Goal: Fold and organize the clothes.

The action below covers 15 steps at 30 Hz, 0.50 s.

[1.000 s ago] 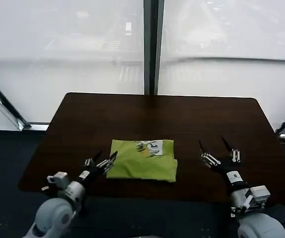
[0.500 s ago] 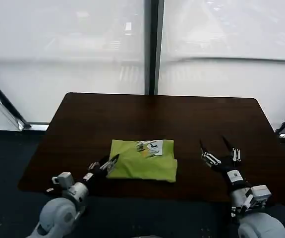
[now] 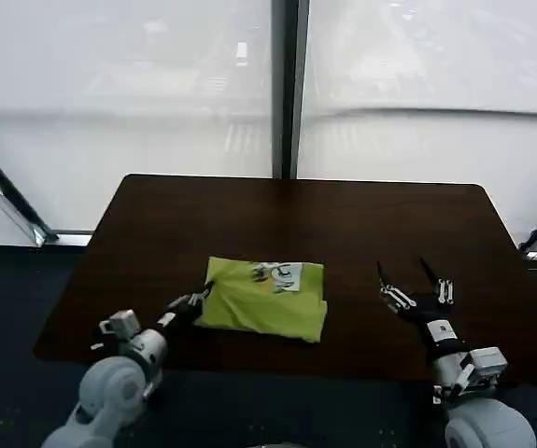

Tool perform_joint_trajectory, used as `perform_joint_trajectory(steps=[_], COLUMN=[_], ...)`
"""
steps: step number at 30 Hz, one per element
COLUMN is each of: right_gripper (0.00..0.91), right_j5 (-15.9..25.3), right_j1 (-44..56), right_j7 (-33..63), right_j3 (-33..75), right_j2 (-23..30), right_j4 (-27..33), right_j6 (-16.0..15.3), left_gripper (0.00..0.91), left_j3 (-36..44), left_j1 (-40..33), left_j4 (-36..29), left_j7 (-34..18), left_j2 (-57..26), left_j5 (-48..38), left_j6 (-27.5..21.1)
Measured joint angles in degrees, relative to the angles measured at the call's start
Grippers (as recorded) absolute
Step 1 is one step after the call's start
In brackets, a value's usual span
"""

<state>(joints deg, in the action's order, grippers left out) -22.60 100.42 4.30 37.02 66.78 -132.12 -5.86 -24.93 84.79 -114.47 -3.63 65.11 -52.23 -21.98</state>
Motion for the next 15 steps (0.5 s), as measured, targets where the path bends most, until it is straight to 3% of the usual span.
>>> perform_joint_trajectory(steps=[15], right_gripper=[0.878], right_j5=[1.79], right_j1=[-0.91], right_j7=[0.11], right_j3=[-1.46], right_j2=[2.08], right_j4=[1.6], right_j6=[0.27], left_gripper=[0.0], left_j3=[-4.0], left_j1=[-6.73], left_j4=[6.86], left_j7=[0.14], left_j2=[-2.78], left_j5=[-2.12], left_j6=[0.64])
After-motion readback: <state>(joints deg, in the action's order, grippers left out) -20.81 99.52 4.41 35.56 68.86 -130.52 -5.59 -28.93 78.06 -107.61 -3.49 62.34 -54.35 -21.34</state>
